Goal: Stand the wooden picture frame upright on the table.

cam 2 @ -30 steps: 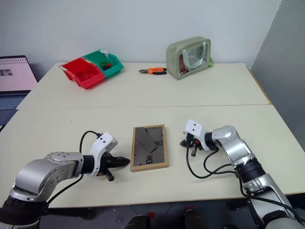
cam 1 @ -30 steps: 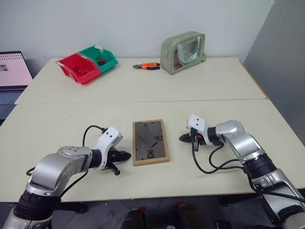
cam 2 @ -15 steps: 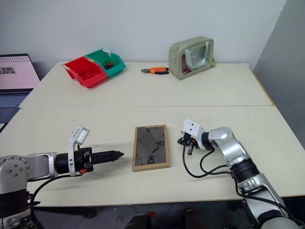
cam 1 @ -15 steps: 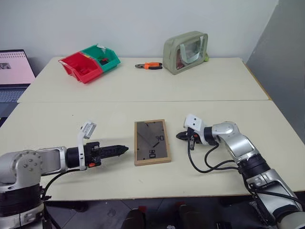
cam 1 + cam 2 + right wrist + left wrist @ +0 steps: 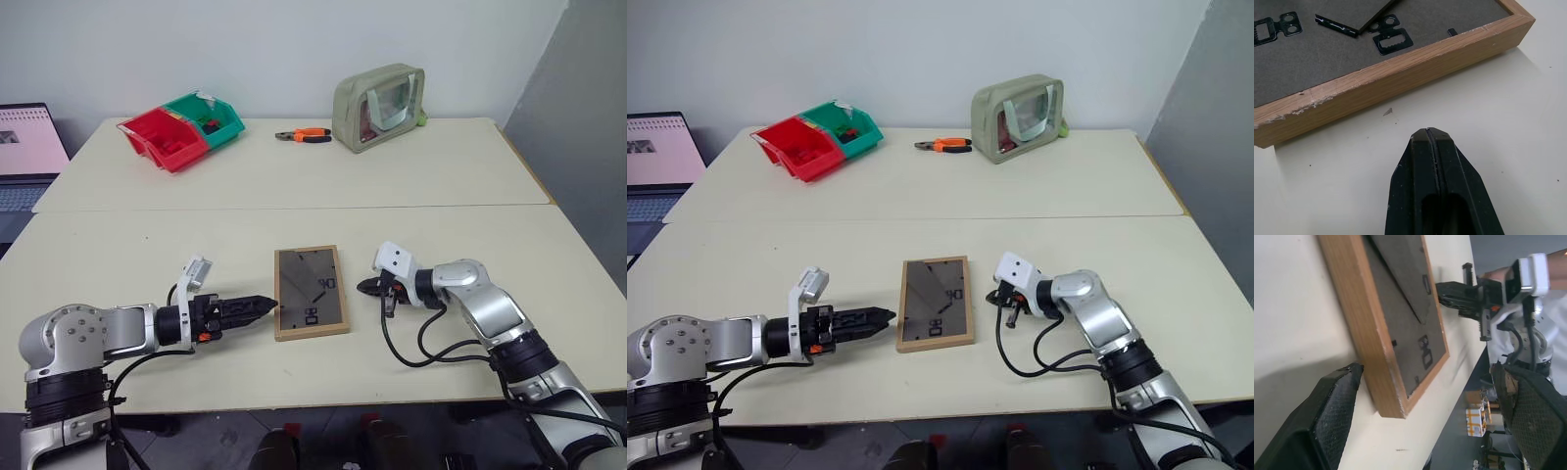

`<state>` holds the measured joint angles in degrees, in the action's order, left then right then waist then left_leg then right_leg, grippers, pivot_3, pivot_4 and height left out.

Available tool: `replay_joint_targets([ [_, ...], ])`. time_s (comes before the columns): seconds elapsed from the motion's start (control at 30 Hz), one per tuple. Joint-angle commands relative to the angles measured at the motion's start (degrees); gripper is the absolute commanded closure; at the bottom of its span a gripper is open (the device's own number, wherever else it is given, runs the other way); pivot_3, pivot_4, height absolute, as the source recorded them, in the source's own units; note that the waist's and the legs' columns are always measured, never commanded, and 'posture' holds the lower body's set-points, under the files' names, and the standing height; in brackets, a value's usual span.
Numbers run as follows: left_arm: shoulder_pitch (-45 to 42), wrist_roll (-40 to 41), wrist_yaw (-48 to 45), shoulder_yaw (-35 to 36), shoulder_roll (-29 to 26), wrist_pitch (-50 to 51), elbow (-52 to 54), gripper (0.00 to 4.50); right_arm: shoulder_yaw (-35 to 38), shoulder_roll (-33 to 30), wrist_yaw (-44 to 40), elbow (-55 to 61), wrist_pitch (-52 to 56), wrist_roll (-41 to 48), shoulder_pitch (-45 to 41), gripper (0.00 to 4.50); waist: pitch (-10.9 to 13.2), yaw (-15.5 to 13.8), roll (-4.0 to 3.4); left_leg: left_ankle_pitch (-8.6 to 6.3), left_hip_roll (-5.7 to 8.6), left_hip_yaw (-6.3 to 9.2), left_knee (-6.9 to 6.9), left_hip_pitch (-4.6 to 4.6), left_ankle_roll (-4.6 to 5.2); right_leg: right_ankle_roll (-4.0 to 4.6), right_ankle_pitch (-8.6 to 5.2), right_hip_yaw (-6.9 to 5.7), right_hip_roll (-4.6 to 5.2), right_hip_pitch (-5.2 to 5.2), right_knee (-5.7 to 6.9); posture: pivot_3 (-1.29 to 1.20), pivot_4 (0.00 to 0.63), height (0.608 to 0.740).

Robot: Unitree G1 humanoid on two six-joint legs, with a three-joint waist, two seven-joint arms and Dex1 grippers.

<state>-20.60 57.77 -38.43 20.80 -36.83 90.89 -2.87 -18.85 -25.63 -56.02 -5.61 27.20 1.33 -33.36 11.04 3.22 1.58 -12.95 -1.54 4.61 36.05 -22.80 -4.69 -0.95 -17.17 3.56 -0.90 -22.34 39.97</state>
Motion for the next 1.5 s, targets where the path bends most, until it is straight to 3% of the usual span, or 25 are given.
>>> replay_joint_targets([
  [0.03,0.4,-0.9,-1.6,-3.1,0.8,-1.4,-1.1,0.05,-0.1,1.3,1.0,2.4,0.7,0.6,-0.3,4.5,0.0,0.0,0.0,0.0,0.0,-0.01,0.01,0.0,0.0,0.0,0.0,0.0,0.0,0.0,0.0,0.0,0.15,0.74],
  [0.33,-0.7,-2.6,-2.3,-8.2,4.1,-3.0,-3.2,0.05,-1.6,5.4,2.5,1.8,1.5,0.4,-1.6,4.5,-0.1,-0.6,-0.02,0.0,0.04,0.0,0.02,0.03,0.0,-0.01,0.0,-0.01,0.03,0.06,-0.01,0.0,0.15,0.74],
  [0.73,-1.4,-2.4,-1.0,-6.2,7.5,-3.4,-1.3,0.05,-1.9,6.6,3.6,1.8,1.8,0.2,-1.0,4.5,-0.1,-1.2,-0.02,0.0,0.08,0.0,0.04,0.02,0.0,-0.02,0.0,0.0,0.05,0.07,-0.02,0.0,0.15,0.74],
  [1.3,-1.4,-2.2,-0.9,-6.8,8.7,-5.2,-0.3,3.14,-0.6,5.3,6.4,1.6,1.8,0.3,-0.3,4.5,-0.1,-1.2,-0.01,0.0,0.04,0.0,0.02,0.0,0.0,-0.02,0.0,0.0,0.04,0.04,-0.03,0.0,0.15,0.74],
  [1.5,-4.3,-2.5,1.2,-5.7,11.3,-6.8,-1.2,3.21,1.7,4.1,7.4,0.4,1.5,0.6,-1.6,4.5,-0.1,-1.4,-0.01,0.0,0.05,0.01,0.04,0.0,0.0,-0.02,0.0,-0.02,0.04,0.06,-0.03,0.0,0.15,0.74],
])
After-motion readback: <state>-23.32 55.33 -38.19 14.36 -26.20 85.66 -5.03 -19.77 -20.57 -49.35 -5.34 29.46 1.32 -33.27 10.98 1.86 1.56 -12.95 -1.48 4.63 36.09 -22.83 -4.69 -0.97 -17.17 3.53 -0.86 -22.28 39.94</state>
